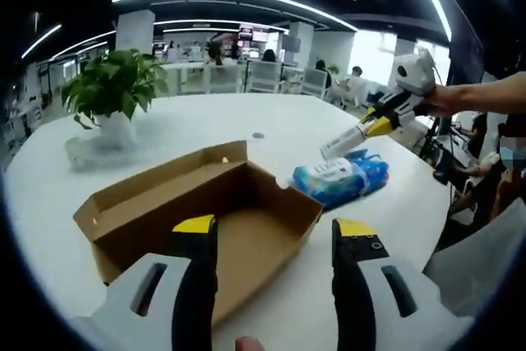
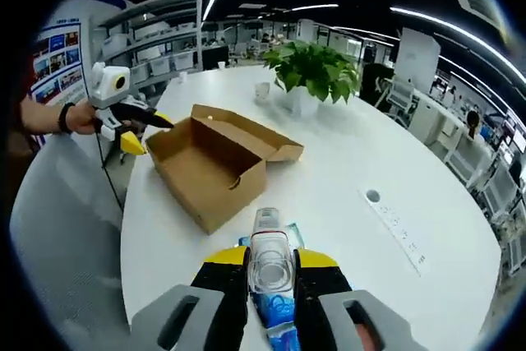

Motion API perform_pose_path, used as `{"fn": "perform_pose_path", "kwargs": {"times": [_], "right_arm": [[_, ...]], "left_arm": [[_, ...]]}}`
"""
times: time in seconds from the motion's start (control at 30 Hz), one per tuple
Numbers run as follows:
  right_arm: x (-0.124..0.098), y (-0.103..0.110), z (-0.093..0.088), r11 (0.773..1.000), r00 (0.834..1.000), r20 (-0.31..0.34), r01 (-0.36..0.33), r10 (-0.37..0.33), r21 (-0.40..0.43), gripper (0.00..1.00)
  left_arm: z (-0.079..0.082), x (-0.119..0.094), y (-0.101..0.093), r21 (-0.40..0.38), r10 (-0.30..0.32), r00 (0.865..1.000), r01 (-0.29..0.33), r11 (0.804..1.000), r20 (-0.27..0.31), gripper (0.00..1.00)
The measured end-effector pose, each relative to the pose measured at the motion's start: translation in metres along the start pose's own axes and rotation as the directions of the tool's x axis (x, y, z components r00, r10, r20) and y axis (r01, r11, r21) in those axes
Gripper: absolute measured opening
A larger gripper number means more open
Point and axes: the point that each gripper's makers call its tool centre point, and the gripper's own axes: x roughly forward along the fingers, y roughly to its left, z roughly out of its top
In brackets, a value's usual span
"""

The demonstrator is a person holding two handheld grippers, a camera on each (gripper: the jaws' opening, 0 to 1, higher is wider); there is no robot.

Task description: Operate the shoe box by opening the lid, removing the specified soft item, and placing it in the target area until the item is outside and the box remains undamaged.

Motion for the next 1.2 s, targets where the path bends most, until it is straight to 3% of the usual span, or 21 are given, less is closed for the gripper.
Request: {"fn": "perform_pose_path", "kwargs": {"times": [0.1,0.2,0.53,0.87,1.2], "right_arm": [[0.003,-0.010,0.003,1.000,1.000,-0.026,0.003,-0.004,-0.027,0.16],[0.008,-0.022,-0.001,0.994,0.995,-0.097,0.010,-0.021,-0.107,0.16],[0.022,-0.053,-0.013,0.986,0.978,-0.205,0.004,-0.039,-0.166,0.16],[0.039,-0.072,-0.033,0.969,0.937,-0.344,-0.031,-0.056,-0.243,0.16],[0.047,-0.083,-0.046,0.952,0.899,-0.434,-0.079,-0.060,-0.295,0.16]], "left_arm": [[0.001,0.001,0.002,-0.007,0.000,1.000,0.000,1.000,0.007,0.54],[0.001,0.002,0.000,-0.006,-0.006,1.000,0.006,1.000,0.009,0.53],[0.001,0.004,-0.005,0.006,-0.023,1.000,0.023,1.000,0.009,0.53],[0.001,0.003,0.000,-0.004,-0.019,1.000,0.019,1.000,0.010,0.53],[0.000,0.004,0.000,-0.005,-0.027,1.000,0.027,1.000,0.008,0.52]]}}
